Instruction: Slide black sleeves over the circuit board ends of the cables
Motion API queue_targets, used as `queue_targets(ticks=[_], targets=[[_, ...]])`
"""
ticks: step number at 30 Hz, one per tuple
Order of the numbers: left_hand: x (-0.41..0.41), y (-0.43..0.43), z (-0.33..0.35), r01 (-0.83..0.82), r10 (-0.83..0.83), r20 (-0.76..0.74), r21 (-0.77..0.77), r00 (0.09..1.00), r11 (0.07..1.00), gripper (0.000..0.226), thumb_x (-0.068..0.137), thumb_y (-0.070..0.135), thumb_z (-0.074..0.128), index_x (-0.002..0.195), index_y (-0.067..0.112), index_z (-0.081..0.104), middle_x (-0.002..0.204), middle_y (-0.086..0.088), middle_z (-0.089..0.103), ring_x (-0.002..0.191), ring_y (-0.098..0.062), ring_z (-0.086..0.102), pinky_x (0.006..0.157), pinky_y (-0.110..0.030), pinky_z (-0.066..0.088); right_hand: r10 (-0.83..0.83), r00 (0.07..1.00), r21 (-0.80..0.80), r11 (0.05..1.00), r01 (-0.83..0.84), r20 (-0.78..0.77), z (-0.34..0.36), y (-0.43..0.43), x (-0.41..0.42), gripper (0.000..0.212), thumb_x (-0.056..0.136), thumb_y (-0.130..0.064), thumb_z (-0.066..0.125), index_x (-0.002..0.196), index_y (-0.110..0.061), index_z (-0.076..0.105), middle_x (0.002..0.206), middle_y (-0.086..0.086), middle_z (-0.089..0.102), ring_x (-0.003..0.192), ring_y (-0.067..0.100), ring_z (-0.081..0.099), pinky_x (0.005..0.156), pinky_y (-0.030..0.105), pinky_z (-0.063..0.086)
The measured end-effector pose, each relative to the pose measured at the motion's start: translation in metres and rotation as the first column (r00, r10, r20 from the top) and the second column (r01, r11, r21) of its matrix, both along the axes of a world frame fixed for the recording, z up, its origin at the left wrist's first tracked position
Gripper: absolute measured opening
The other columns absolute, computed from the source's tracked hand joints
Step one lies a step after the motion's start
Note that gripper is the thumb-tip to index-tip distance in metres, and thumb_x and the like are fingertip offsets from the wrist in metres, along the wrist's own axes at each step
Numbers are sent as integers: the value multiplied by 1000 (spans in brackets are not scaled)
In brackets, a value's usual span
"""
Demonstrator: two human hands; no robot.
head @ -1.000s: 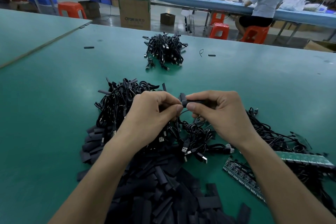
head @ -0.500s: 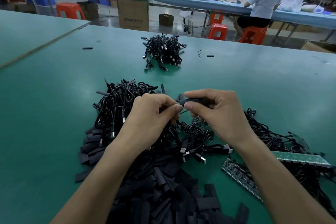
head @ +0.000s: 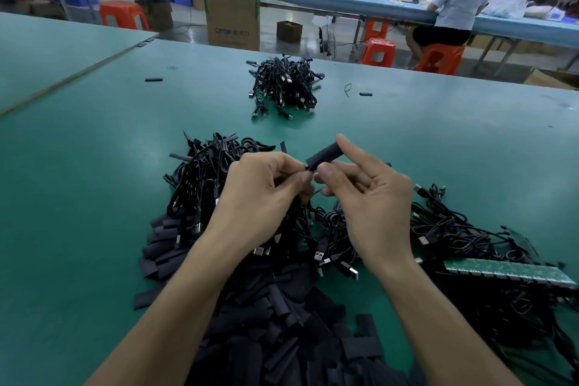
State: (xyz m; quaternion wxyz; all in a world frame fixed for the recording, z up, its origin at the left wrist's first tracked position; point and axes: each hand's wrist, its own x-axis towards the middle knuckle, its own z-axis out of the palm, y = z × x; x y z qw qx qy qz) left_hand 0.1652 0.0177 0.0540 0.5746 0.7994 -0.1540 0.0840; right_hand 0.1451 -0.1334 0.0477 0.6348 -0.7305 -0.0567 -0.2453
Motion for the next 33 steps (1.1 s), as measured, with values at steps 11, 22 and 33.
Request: queue_targets(ticks=[11,22,33], targets=[[1,7,3,101,-94,-156,39,983,994,24,82,31,82,100,39,67,90,12,73,79,1,70,70,-19,56,41,999,104,994,-40,-10,31,-3,14,17,95,-6,65,99,-21,58,81,2,76,67,15,72,57,20,52],[12,29,6,-429,431,57,-50,901,902,38,80,39,83,107,36,56,78,18,68,68,7,67,59,-10,52,-302,833,-634,770,-73,-463,-24,-47,55,40,106,-18,41,146,-16,46,141,7,57,129,25,53,105,34,41],[25,41,-8,-539,528,119,280,841,794,41,96,17,66,136,13,60,130,-12,65,122,-29,58,112,-39,39,-625,679,-900,416,-130,-386,-54,-61,63,55,94,-51,58,134,-14,53,131,15,55,123,34,49,103,42,39]])
